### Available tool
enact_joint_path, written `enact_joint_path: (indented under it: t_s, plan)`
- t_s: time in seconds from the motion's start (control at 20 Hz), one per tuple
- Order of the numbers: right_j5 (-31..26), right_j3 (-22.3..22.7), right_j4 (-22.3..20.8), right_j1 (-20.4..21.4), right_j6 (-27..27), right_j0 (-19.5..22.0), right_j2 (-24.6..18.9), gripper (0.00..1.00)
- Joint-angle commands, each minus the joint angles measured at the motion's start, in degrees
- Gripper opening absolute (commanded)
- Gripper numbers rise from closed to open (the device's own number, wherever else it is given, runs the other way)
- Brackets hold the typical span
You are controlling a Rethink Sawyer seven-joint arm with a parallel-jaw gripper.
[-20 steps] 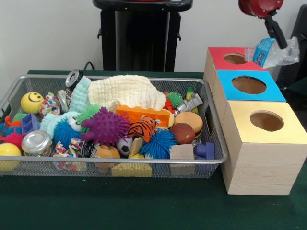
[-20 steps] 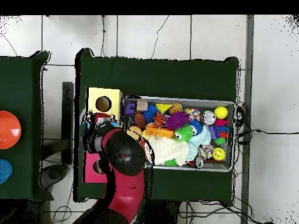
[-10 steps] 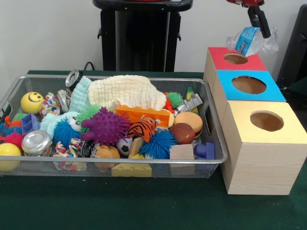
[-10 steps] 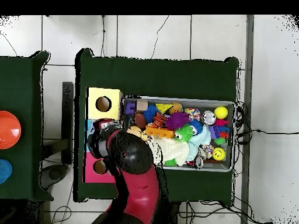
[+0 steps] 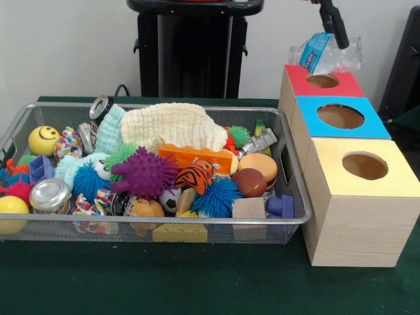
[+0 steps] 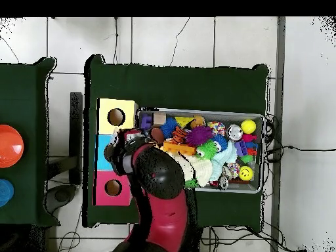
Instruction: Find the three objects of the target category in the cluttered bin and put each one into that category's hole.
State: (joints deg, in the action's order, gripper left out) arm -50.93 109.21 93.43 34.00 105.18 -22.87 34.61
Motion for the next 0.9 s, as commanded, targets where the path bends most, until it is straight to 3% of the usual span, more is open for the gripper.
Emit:
enact_joint_path:
  t_s: [0.05, 0.4, 0.65, 0.9]
  plan:
    - [5.2, 6.0, 4.4, -0.9, -19.8, 3.4, -10.4, 0.00]
    - [5.6, 7.0, 12.6, -2.3, -24.4, 2.3, -12.7, 0.00]
    - [3.3, 6.2, 22.0, -3.8, -24.6, -1.1, -14.7, 0.00]
    - [1.0, 4.8, 26.8, -4.7, -22.9, -3.5, -15.2, 0.00]
